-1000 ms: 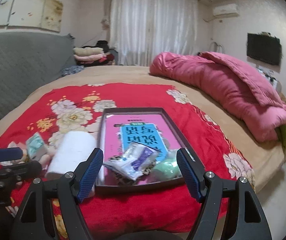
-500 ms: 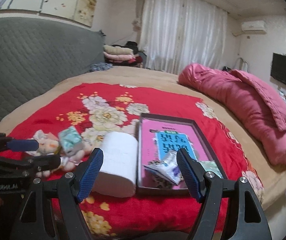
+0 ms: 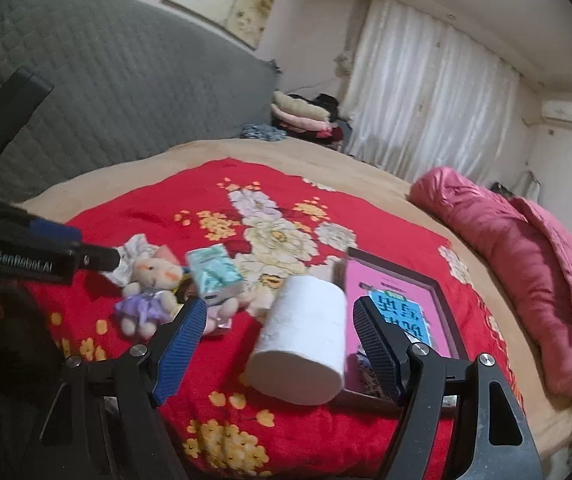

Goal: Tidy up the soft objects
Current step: 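Move both tools back from the tray toward the plush toys and toilet roll, then grasp the white floral cloth with the left tool while the right tool grasps the green tissue pack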

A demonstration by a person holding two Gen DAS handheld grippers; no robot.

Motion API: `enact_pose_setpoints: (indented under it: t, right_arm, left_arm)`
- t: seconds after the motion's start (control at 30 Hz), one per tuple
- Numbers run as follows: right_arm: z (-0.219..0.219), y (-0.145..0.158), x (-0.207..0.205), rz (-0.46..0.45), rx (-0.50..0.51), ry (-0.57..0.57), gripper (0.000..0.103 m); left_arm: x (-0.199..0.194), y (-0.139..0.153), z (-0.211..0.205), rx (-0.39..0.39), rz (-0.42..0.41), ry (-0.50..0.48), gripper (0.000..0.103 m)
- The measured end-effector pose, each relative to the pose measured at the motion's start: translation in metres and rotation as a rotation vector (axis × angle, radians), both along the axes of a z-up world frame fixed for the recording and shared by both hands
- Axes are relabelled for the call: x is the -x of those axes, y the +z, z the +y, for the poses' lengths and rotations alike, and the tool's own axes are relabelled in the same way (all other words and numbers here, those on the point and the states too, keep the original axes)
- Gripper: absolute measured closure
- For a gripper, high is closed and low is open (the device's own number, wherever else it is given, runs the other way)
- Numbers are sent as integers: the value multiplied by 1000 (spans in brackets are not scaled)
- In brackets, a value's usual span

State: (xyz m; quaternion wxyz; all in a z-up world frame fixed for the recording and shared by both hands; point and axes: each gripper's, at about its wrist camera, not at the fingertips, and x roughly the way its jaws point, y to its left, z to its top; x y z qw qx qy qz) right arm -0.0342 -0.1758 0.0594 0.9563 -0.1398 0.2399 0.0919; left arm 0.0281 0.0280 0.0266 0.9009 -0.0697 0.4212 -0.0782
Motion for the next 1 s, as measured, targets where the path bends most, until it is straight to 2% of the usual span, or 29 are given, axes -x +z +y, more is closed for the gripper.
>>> enact_pose_setpoints:
  t: [0.4, 0.7, 1.0]
  right_arm:
    - [26, -18, -3, 37, 56, 93, 26]
    - [34, -31, -16, 74, 52, 129, 26]
    - [40, -40, -34, 103, 35, 140, 26]
  left_arm:
    - [-16, -26, 22, 16, 72, 52, 41]
    - [-32, -50, 32, 5, 115, 95, 41]
    - [-46, -62, 37, 26, 112, 116, 41]
